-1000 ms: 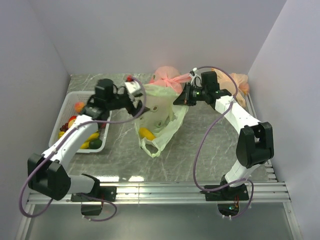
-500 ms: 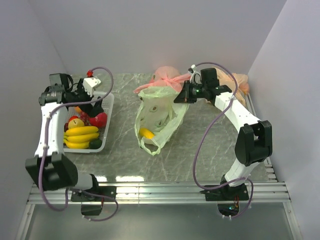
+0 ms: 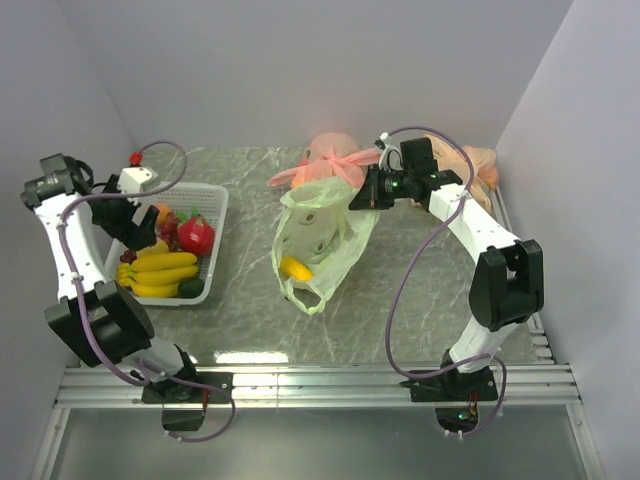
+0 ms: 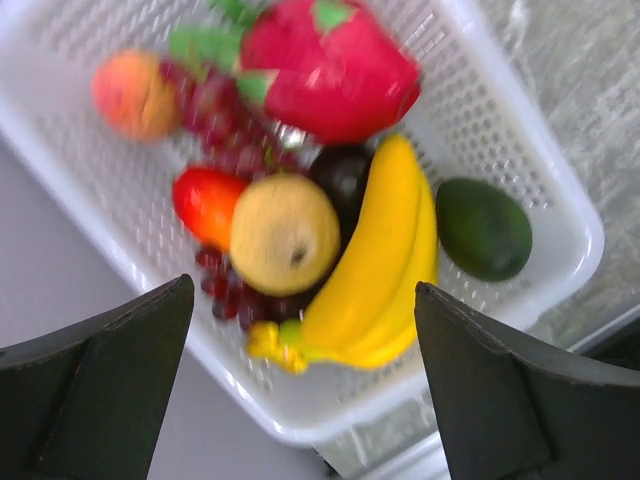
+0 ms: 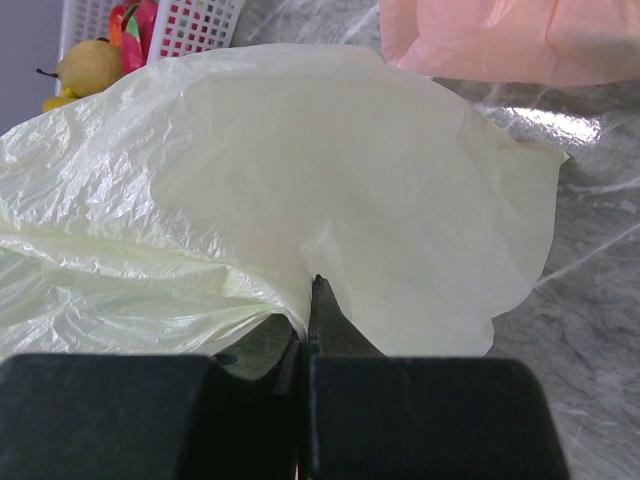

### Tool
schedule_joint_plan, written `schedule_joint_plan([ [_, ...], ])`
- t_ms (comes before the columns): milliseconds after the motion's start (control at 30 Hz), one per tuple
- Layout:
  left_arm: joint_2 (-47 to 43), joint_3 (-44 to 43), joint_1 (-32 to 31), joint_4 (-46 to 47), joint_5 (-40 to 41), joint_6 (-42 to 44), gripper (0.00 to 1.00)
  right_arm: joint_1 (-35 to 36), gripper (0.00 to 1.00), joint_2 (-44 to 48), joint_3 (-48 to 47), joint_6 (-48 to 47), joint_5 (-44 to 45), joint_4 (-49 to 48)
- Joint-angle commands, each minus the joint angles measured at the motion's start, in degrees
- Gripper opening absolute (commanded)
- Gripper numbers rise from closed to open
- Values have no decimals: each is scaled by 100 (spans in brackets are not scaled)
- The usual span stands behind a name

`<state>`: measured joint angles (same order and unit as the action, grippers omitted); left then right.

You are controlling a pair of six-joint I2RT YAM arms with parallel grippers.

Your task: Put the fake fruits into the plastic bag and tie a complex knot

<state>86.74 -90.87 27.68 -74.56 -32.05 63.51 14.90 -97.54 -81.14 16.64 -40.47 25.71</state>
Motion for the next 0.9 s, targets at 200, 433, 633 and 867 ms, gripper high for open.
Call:
schedule_joint_plan([
  [200, -104, 166, 783, 363, -398, -1497, 91, 13, 0, 156, 11, -30, 4, -49],
  [433, -368, 1061, 765, 732, -486, -1710, 70, 13, 0, 165, 11, -65, 65, -66],
  [633, -377, 1326, 756, 1259, -337, -2158, 61, 13, 0, 165, 63, -3, 39, -110],
  [867, -201, 1230, 633, 1506, -328, -2483, 49, 13, 0, 174, 99, -12, 48, -102],
])
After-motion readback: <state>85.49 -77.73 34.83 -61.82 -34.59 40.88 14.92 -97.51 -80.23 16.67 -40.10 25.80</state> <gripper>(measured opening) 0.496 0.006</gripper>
